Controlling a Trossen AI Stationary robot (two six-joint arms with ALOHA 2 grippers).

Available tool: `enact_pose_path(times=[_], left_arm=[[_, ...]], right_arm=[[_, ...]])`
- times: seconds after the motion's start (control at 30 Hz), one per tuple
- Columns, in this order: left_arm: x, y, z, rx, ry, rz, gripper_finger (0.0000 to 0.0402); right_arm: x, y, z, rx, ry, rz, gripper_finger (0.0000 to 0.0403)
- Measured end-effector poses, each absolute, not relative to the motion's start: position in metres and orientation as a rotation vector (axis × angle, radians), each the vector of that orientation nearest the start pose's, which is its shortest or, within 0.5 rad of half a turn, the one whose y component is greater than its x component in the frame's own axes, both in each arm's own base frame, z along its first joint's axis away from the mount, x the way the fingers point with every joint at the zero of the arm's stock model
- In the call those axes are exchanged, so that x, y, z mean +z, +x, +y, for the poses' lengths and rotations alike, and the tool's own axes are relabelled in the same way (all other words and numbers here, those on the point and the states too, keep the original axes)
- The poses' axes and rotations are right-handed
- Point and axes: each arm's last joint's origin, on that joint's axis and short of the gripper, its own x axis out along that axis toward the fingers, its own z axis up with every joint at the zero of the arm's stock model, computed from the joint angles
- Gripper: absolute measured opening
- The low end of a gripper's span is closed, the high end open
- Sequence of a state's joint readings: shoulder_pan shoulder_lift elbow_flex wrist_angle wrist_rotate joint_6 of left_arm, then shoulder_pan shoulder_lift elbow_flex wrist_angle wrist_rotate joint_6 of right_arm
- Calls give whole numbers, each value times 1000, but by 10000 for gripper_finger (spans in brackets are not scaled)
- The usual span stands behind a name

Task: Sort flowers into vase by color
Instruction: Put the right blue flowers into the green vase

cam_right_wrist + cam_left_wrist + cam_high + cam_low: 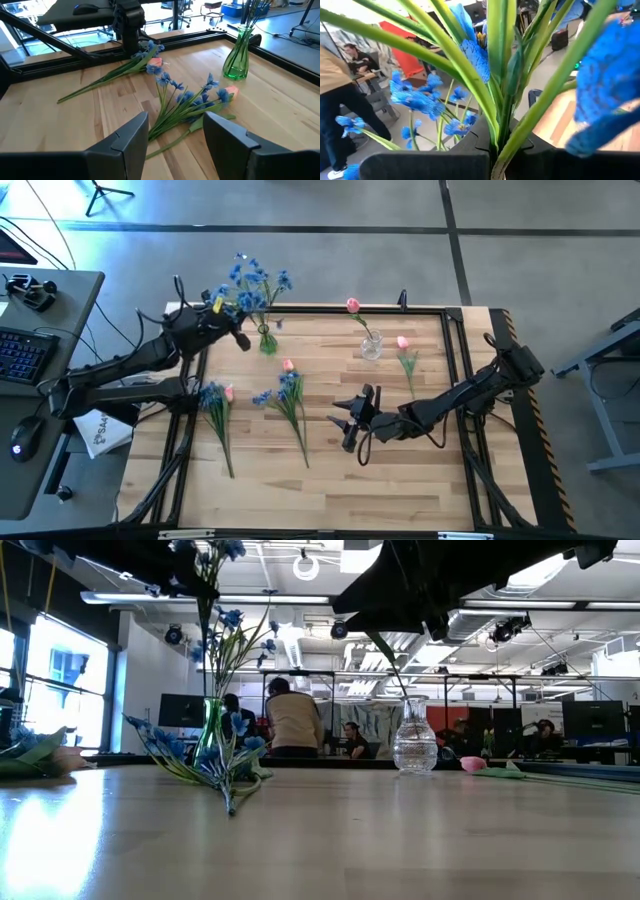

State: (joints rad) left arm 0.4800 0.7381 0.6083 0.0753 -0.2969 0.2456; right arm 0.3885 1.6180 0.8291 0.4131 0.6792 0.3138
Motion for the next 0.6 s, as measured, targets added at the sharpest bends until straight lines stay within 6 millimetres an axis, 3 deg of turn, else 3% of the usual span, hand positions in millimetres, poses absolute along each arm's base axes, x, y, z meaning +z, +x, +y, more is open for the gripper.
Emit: enact_pose_path(times=[0.4,0.6], left_arm=[[306,150,88,776,200,102,3],[297,157,92,770,171,162,3]], right_arm=[[203,314,109,-332,121,270,183],[203,314,109,-332,121,270,183]])
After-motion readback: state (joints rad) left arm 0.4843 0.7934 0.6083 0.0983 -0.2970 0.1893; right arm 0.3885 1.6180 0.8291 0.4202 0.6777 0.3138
